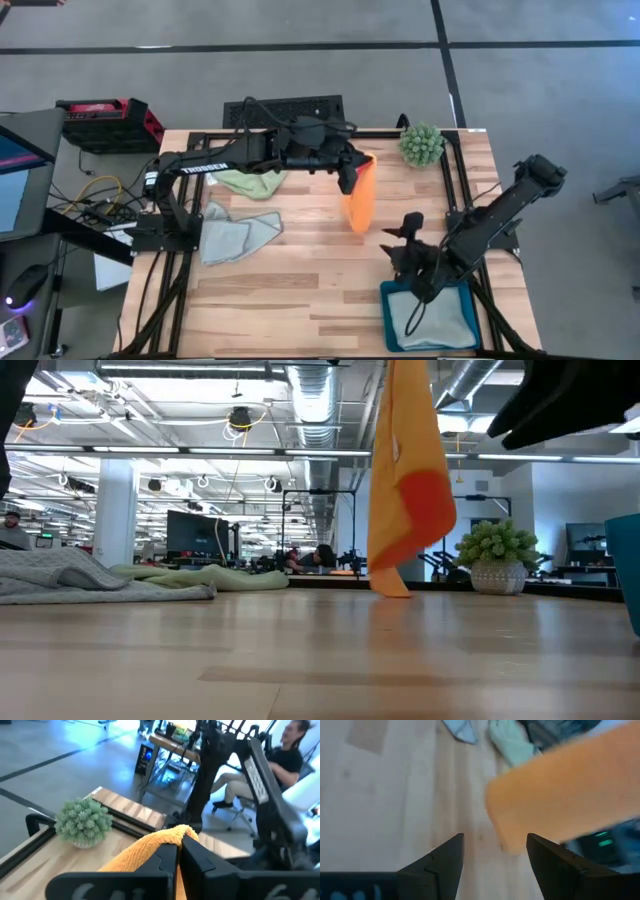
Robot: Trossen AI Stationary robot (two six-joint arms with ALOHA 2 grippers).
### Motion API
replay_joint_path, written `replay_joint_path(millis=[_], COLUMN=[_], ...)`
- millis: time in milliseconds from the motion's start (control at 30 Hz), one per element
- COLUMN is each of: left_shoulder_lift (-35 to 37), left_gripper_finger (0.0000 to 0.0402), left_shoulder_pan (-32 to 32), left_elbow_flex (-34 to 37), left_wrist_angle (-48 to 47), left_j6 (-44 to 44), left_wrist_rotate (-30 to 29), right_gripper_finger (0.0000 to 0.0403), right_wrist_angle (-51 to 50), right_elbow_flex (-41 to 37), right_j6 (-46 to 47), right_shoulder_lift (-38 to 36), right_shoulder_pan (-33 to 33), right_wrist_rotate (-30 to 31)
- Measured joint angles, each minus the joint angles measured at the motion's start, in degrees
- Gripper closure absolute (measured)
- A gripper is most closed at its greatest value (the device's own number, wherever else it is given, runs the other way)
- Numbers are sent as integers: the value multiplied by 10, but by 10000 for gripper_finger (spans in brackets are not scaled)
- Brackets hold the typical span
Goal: Fold microfiber towels
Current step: Fold the orange towel
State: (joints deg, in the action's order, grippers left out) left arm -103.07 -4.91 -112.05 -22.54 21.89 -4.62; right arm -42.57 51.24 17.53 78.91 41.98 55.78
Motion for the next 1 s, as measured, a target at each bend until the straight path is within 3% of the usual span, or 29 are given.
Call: replay_joint_path(millis=[300, 533, 767, 1000], left_shoulder_lift=[0, 0, 0, 0], left_gripper_finger=[401, 401, 401, 401], left_shoulder_pan=[0, 0, 0, 0], left_elbow_flex=[0, 0, 0, 0], left_wrist_angle=[43, 63, 68, 68], left_j6=[33, 53, 76, 79], left_wrist_rotate=[1, 3, 9, 9], right_gripper_finger=[163, 163, 163, 163], right_wrist_angle=[14, 15, 21, 26], right_elbow_flex=[0, 0, 0, 0], right_j6=[-28, -26, -26, -26], right_shoulder_lift=[97, 147, 202, 208], right_shoulder_pan=[-1, -23, -38, -60], right_wrist_rotate=[202, 221, 326, 334])
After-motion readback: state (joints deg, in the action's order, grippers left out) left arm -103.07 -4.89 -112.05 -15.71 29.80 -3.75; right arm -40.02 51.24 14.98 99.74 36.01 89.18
